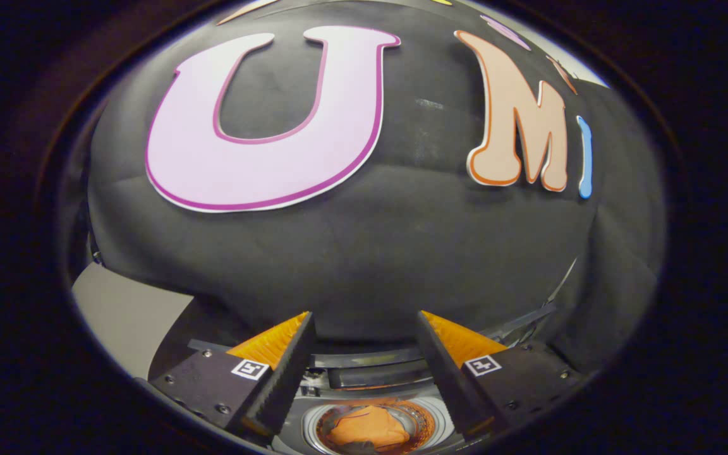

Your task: Put the clothes into the washing machine and then close the washing machine lid.

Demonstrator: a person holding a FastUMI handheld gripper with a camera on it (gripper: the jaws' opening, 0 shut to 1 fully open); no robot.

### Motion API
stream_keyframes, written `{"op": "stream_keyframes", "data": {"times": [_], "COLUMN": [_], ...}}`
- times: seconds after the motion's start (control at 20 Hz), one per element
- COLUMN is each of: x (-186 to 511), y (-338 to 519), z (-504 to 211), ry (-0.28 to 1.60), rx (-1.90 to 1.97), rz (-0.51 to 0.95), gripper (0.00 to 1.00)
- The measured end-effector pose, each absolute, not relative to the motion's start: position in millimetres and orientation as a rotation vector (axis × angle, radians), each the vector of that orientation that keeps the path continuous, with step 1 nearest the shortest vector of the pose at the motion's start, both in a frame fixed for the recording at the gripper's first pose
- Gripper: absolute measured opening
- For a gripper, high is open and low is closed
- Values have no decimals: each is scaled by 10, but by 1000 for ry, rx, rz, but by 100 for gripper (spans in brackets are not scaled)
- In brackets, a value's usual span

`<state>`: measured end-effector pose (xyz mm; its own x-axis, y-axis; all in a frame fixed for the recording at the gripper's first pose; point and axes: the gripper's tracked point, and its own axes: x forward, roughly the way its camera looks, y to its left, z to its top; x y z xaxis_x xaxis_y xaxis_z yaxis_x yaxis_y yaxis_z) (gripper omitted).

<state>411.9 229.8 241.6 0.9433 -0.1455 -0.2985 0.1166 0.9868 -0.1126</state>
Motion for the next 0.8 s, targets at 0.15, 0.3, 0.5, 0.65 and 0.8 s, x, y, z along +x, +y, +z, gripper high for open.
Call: {"op": "stream_keyframes", "data": {"times": [0.15,0.3,0.5,0.65,0.8], "x": [3812,3441,3054,2932,2795], "y": [2298,2292,2281,2168,2005], "z": [2313,2103,1917,1962,2019], "ry": [316,352,355,325,294], "rx": [-88,-65,59,100,65], "rz": [-123,-108,-75,-70,-88], "gripper": [96,97,96,97,98]}}
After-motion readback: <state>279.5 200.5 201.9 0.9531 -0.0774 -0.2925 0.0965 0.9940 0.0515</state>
